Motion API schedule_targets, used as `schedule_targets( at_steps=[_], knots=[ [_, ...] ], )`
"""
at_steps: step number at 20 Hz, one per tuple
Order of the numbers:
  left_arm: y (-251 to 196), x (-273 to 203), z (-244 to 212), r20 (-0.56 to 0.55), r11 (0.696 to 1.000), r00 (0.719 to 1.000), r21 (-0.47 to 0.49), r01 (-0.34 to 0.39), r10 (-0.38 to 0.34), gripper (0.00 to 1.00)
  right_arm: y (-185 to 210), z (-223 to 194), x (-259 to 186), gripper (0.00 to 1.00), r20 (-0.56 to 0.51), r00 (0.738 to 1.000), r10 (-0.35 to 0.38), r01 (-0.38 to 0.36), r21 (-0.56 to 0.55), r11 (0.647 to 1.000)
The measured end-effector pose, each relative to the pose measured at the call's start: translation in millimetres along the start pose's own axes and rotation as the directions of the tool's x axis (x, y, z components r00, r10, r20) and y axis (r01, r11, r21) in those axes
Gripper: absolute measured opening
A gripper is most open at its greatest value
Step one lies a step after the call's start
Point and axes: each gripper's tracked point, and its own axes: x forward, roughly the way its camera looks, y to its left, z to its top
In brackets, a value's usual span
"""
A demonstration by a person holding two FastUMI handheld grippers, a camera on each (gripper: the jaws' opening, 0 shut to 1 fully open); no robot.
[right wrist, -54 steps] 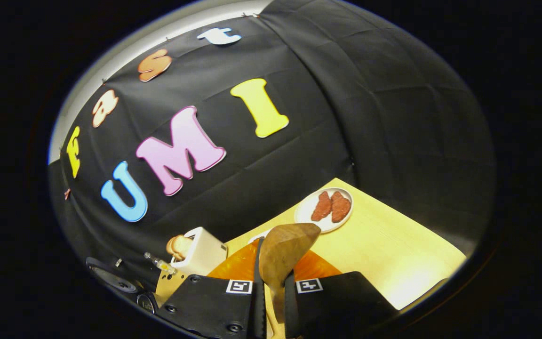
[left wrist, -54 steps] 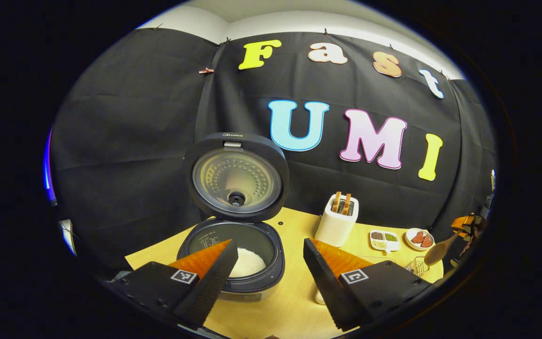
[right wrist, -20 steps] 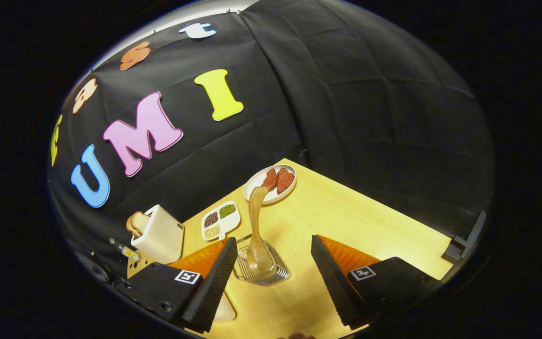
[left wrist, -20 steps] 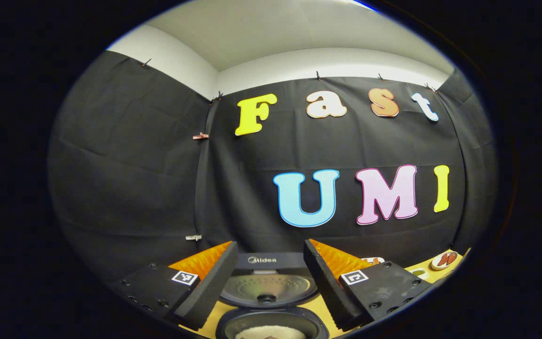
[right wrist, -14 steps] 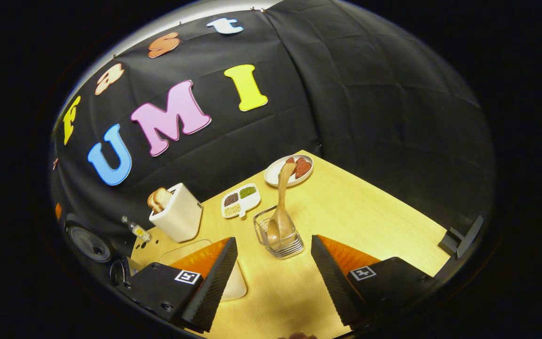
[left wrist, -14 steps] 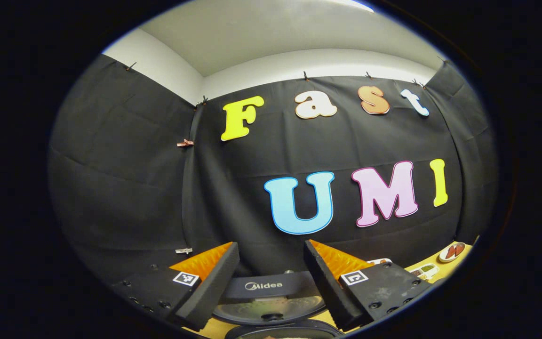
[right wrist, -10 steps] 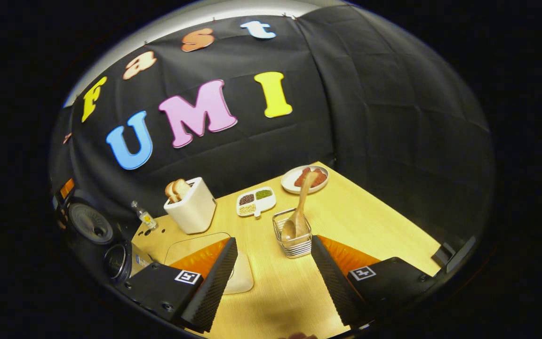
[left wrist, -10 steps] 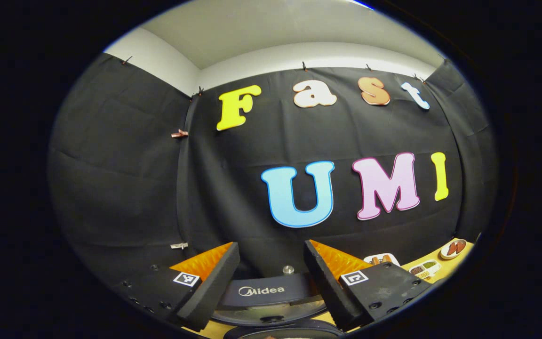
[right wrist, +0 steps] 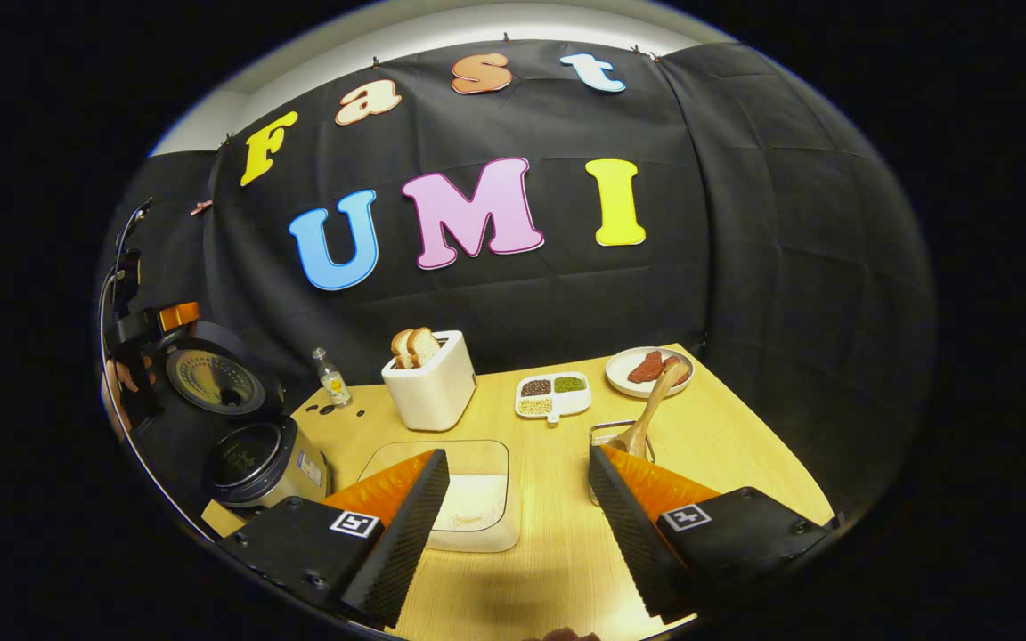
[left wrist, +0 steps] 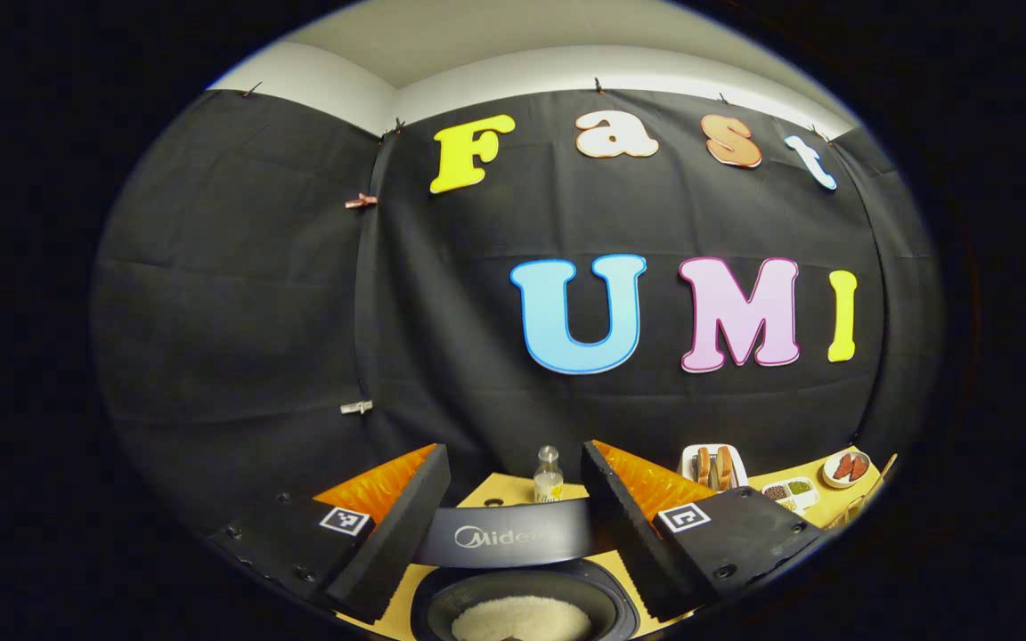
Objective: Close the left gripper, press the button to open the rice cooker; take a wooden spoon from the chopstick holder with the right hand, scoop a spoonful of rice and pour it into the rice cooker, then put the wooden spoon back into the chopstick holder.
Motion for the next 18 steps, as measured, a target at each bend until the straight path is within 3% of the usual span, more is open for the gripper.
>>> schedule_targets(
  at_steps=[4, 11, 18],
  knots=[
    [-5, -36, -36, -0.138, 0.999, 0.99, -0.034, -0.036, 0.031, 1.0, -5, -1, 2, 0.98, 0.0, 0.999, 0.037, -0.037, -0.003, 0.999],
    [-15, -78, -122, -0.337, 0.999, 0.942, -0.039, -0.007, -0.006, 1.0, -22, -23, 10, 0.99, -0.065, 0.997, 0.039, -0.039, 0.013, 0.999],
    [-20, -92, -197, -0.444, 0.999, 0.896, -0.031, 0.014, -0.027, 1.0, -31, -40, 16, 0.99, -0.126, 0.992, 0.023, -0.022, 0.011, 1.0]
  ],
)
